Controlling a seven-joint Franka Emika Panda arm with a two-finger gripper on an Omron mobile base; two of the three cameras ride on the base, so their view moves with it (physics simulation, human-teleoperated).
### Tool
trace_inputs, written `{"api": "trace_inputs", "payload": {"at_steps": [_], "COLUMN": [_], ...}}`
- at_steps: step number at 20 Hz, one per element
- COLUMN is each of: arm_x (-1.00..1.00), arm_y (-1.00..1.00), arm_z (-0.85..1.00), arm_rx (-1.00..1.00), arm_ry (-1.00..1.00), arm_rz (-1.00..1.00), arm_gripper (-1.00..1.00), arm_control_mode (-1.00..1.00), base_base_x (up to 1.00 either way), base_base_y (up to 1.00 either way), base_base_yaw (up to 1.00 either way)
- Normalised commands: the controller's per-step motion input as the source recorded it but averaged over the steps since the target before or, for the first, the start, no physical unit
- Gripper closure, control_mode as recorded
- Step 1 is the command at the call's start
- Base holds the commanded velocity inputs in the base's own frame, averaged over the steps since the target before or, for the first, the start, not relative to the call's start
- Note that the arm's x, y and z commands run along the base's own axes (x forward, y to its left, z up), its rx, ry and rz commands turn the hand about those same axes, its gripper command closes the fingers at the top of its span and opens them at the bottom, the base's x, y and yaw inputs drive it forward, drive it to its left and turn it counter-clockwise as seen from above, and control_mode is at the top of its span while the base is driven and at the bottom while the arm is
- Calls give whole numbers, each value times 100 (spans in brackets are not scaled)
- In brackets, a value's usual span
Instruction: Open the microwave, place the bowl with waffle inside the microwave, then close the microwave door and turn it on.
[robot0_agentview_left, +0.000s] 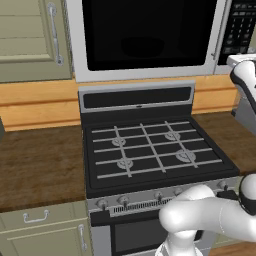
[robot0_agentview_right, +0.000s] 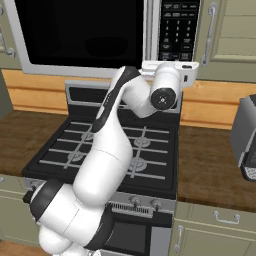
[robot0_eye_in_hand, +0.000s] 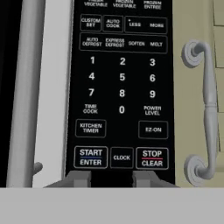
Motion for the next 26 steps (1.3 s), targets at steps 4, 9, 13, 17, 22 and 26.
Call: {"api": "trace_inputs", "payload": {"at_steps": [4,9,13,17,22,26], "arm_x": [0,0,0,0,0,8], "arm_y": [0,0,0,0,0,0], "arm_z": [0,0,0,0,0,0], "arm_rx": [0,0,0,0,0,0], "arm_ry": [0,0,0,0,0,5], "arm_rz": [0,0,0,0,0,0], "arm_gripper": [100,100,100,100,100,100], "arm_control_mode": [-100,-100,-100,-100,-100,-100], "base_base_x": [0,0,0,0,0,0], "base_base_y": [0,0,0,0,0,0], "base_base_yaw": [0,0,0,0,0,0]}}
